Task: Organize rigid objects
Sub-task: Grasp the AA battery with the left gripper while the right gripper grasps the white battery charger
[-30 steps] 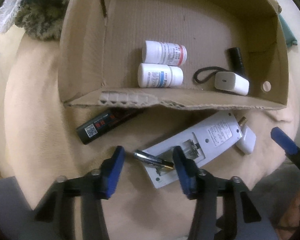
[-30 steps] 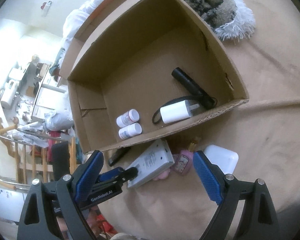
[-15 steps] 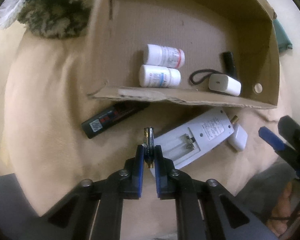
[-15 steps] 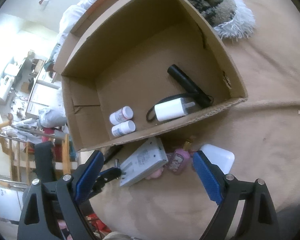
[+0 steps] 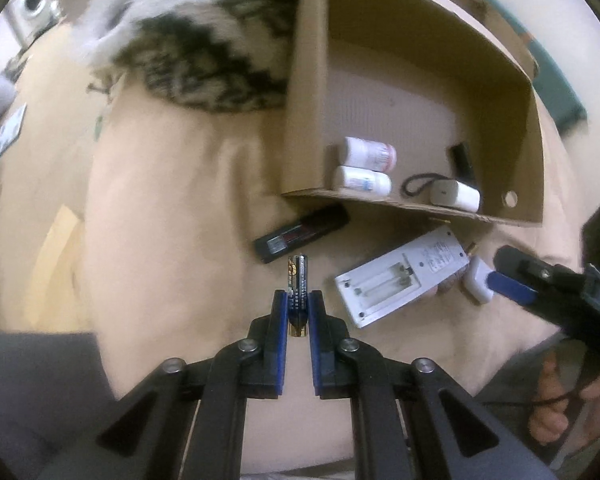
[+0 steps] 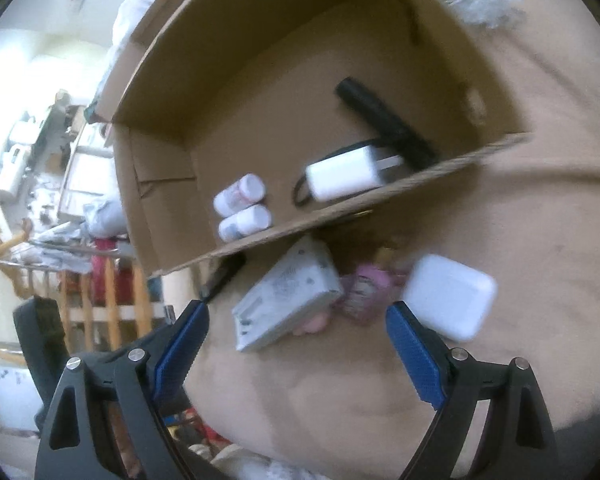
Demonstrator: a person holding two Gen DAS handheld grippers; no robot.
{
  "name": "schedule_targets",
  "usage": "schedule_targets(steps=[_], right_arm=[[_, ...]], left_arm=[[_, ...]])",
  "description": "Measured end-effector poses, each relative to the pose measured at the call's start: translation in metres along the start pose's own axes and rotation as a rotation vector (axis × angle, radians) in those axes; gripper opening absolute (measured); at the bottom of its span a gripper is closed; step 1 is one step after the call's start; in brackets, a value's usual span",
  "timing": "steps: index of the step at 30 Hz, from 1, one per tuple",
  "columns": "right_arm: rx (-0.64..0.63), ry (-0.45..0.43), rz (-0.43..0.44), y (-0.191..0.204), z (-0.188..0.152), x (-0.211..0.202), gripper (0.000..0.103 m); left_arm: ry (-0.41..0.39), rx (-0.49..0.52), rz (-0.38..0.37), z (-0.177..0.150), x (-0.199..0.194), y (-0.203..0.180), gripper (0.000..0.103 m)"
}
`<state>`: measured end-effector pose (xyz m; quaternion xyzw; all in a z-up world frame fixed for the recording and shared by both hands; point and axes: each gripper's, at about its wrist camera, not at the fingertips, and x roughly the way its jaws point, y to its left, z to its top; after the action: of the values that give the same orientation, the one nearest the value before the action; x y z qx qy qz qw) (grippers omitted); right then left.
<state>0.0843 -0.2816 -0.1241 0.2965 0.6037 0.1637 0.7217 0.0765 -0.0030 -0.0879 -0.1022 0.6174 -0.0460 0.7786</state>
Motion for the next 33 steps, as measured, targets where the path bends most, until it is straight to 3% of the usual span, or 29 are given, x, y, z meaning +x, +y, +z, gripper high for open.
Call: schedule_targets(steps=[6,12,14,16,23,29,33], right_arm=[[0.029,0.042,-0.002,0.0,0.01,0.029,0.087],[-0.026,0.017,0.003,0.012,0.013,0.032,0.083],[-0.044,0.02,0.0,0.014,0.011,0.032,0.069],[-0.045,0.042,0.014,0.013,0.011,0.036,0.041],[-0.043,0.104,0.127,0.024,0.008,0.049,0.04],[-0.02,0.177,0.125,0.03,0.004,0.083,0.041],[-0.03,0.143,0.097,0.037,0.0,0.091,0.045]], left_arm=[[-0.012,-0.026,0.006,-0.004,0.002,0.011,0.009],[-0.008,-0.03,0.003,-0.005,0.012,0.0,0.009],[-0.012,-0.021,0.007,-0.004,0.013,-0.003,0.009],[-0.016,-0.027,0.01,-0.003,0.013,-0.003,0.009],[-0.033,-0.096,0.02,0.004,0.01,0.013,0.009],[-0.04,-0.155,0.03,0.006,0.008,0.028,0.009],[-0.042,-0.178,0.034,0.006,0.008,0.035,0.009]])
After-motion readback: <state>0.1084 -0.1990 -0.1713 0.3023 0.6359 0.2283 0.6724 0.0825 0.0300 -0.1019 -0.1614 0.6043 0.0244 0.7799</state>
